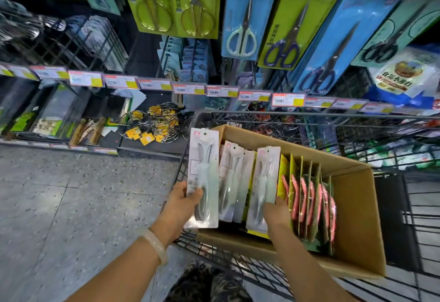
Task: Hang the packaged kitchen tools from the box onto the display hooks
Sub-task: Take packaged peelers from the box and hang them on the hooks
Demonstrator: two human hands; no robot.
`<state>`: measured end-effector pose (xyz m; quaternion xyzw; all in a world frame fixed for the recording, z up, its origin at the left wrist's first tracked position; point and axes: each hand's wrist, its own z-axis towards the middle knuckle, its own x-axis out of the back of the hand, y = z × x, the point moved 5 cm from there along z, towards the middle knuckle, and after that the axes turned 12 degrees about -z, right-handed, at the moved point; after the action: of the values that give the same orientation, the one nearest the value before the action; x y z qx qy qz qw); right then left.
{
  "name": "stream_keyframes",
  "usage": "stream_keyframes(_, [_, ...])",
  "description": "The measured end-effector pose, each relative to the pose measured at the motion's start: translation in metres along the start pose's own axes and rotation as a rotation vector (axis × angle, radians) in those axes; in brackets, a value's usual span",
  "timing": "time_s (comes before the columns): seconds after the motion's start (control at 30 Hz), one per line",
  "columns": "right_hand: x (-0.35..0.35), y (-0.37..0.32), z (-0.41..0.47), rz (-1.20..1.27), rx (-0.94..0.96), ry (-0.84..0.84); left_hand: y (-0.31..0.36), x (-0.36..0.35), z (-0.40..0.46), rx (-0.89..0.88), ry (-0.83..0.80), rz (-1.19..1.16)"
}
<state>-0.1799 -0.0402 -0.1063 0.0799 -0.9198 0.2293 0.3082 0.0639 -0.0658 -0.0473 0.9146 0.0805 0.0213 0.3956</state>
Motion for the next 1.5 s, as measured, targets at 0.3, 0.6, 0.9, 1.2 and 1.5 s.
stream_keyframes(0.3, [0.027, -0.008, -0.046, 0.488, 0.139, -0.176, 0.007, -0.026, -0.014, 0.002, -0.104, -0.146])
stream_keyframes(0.6, [0.024, -0.055, -0.098, 0.494, 0.458, -0.361, 0.020, -0.017, -0.050, -0.043, -0.039, -0.559])
stream_keyframes(0.9, [-0.015, -0.108, -0.166, 0.307, 0.756, -0.444, 0.046, 0.063, -0.093, -0.296, 0.146, -0.685])
stream_keyframes(1.2, [-0.106, -0.187, -0.280, 0.228, 1.013, -0.524, 0.086, 0.212, -0.126, -0.510, 0.164, -0.699])
stream_keyframes(1.5, [-0.255, -0.262, -0.431, 0.324, 1.146, -0.636, 0.145, 0.416, -0.155, -0.626, 0.240, -0.589])
